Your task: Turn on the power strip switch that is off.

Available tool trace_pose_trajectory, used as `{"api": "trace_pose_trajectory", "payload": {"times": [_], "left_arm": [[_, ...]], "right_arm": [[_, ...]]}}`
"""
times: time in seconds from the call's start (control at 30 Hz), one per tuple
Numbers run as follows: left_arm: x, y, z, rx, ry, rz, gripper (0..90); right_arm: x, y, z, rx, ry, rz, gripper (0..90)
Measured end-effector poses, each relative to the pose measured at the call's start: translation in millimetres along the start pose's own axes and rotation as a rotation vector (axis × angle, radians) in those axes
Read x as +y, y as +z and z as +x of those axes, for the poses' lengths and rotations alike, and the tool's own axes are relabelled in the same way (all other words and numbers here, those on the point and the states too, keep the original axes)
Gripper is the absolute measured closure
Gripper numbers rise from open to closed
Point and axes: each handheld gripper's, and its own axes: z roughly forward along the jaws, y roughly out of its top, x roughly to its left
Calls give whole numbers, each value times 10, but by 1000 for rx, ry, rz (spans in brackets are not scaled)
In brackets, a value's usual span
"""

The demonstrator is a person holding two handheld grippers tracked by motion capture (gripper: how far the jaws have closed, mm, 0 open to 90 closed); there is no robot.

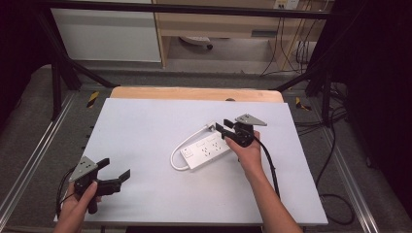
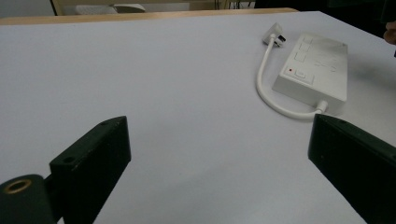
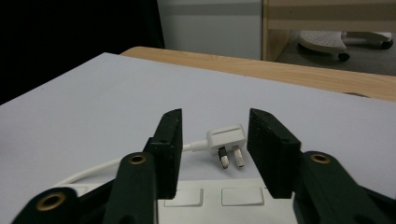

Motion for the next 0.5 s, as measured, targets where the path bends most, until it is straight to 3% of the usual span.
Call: {"api": "trace_pose_trajectory", "payload": {"times": [0.17, 0.2, 0.5], "left_arm": [[-1, 2, -1, 1, -1, -1, 59], [-1, 3, 0, -1, -1, -1, 59], [-1, 4, -6, 2, 0, 0, 59]], "right_arm": [[31, -33, -1, -1, 7, -9, 458], [50, -46, -4, -3, 10, -11, 405], [137, -105, 0, -11, 9, -4, 270]]}}
